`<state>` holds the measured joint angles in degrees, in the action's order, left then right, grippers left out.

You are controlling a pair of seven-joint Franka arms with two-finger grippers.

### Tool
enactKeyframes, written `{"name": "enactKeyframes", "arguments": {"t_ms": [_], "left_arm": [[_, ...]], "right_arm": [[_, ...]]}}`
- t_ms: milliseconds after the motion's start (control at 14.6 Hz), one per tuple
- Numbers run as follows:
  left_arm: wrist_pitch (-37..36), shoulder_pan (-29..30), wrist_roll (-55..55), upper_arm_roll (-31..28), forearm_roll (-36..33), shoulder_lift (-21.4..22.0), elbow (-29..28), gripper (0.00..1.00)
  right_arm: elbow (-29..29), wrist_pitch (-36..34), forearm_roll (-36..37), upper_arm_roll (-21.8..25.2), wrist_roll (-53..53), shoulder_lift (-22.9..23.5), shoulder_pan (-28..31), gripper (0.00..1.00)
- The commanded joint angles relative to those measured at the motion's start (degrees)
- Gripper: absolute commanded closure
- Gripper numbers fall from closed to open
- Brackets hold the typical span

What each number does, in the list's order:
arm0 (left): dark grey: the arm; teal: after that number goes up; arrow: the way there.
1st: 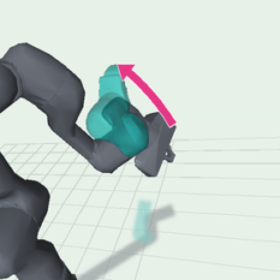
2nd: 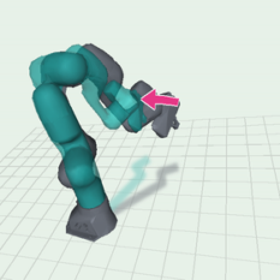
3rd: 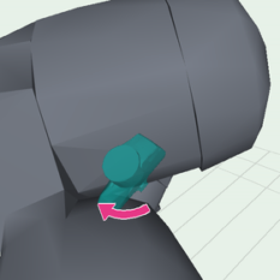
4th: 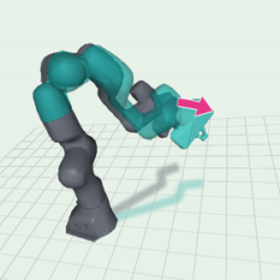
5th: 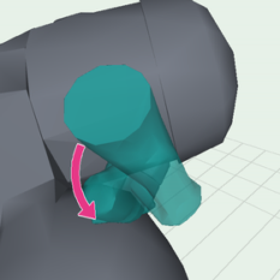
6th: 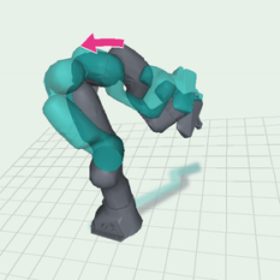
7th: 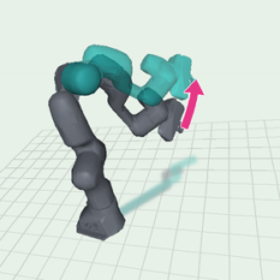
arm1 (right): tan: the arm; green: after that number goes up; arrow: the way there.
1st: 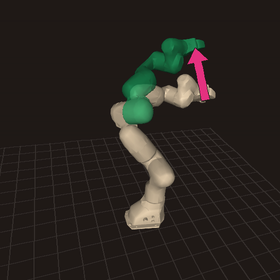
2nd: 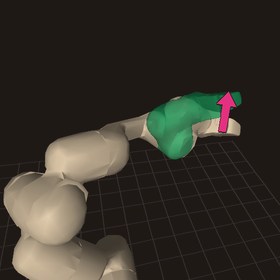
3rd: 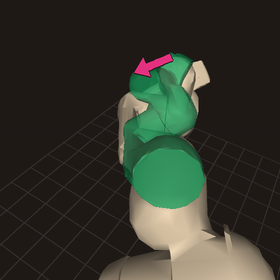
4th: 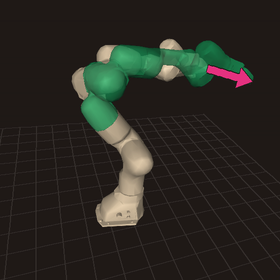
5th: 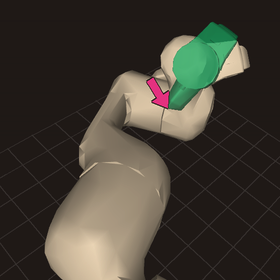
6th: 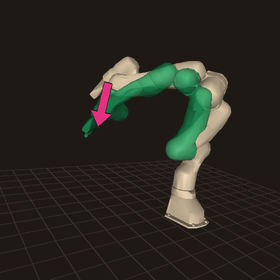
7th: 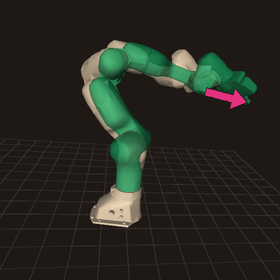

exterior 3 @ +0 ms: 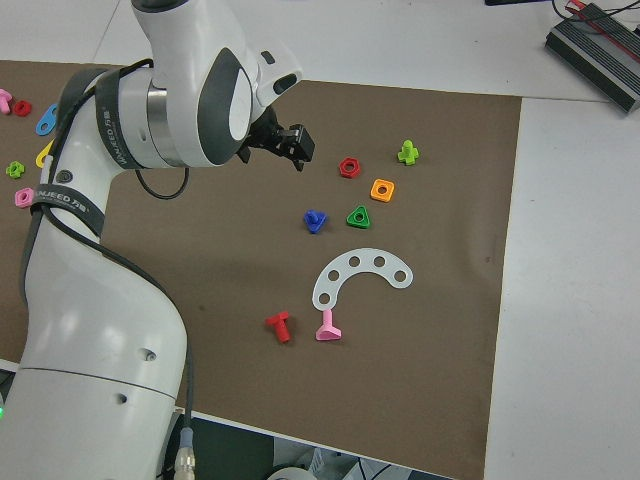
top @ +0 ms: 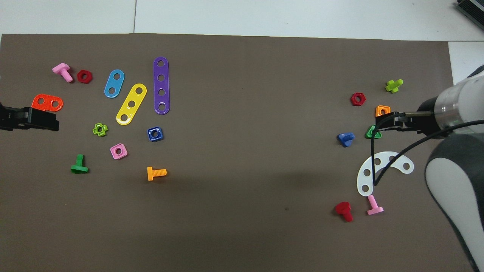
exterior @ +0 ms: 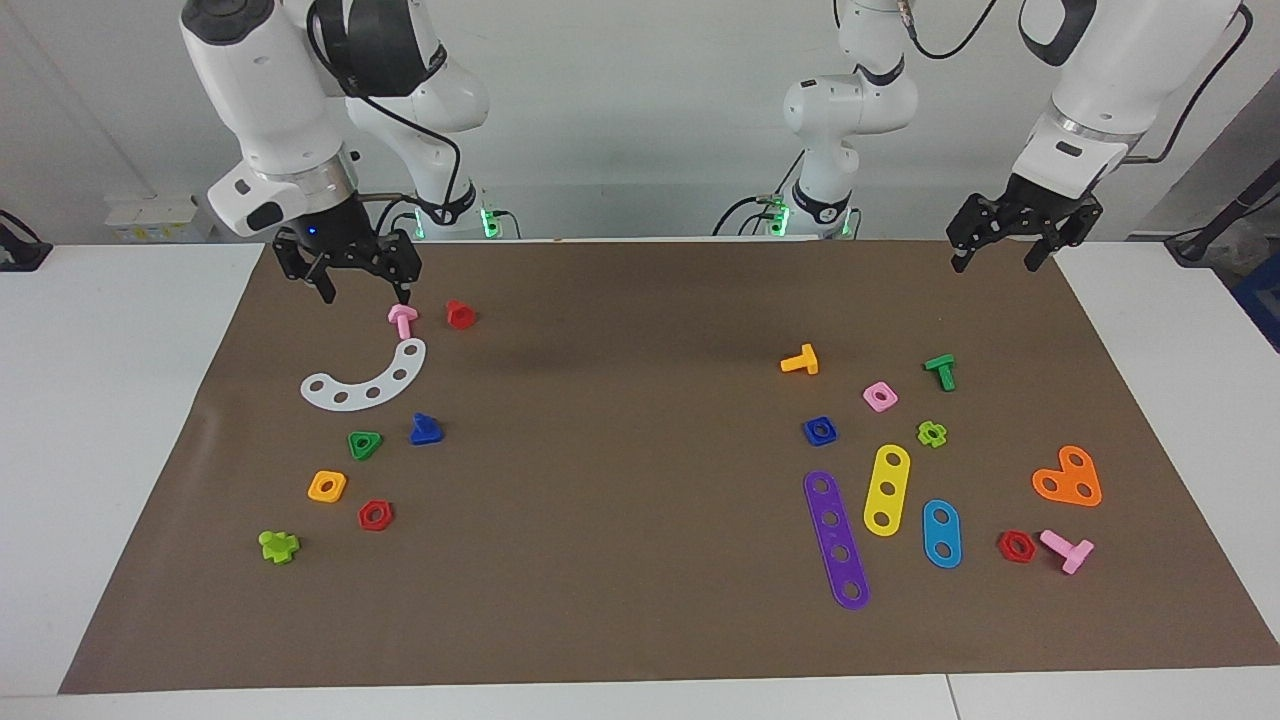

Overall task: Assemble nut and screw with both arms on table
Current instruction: 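Reach the right gripper down and grasp the blue bolt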

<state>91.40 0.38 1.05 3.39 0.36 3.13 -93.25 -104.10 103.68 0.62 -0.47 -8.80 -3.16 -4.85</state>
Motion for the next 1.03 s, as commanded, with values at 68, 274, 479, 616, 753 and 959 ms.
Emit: {"name": "enactKeyframes", "arguments": {"t_ms": [68, 274, 479, 616, 753, 959], "left_arm": [[0.6, -0.1, 0.4, -0.3, 0.8, 1.9, -2.1, 0.0], [0.6, -0.1, 0.4, -0.3, 0.8, 1.9, -2.1, 0.0], [0.6, -0.1, 0.4, -0.3, 0.8, 1.9, -2.1, 0.0], [0.3, -0.1, 0.5, -0.3, 0.8, 2.0, -2.1, 0.0], [-3.7, -0.1, 0.4, -0.4, 0.8, 2.1, -2.0, 0.0], [-4.2, -0.5, 0.4, -0.3, 0.8, 2.1, -1.7, 0.0]], "right_arm": [[-7.7, 8.7, -0.6, -0.3, 0.2, 0.4, 0.9, 0.01], [-11.3, 18.0, -0.4, -0.3, 0.4, 4.3, 2.5, 0.01], [-13.5, 22.1, -0.4, -0.3, 2.9, 7.7, 2.6, 0.03], [-17.6, 27.5, -0.3, -0.3, 3.4, 8.5, 2.7, 0.05], [-21.0, 33.3, -0.3, -0.3, 3.9, 10.2, 2.5, 0.08], [-23.7, 39.9, -0.3, -0.4, 3.8, 11.9, 2.0, 0.12]]}}
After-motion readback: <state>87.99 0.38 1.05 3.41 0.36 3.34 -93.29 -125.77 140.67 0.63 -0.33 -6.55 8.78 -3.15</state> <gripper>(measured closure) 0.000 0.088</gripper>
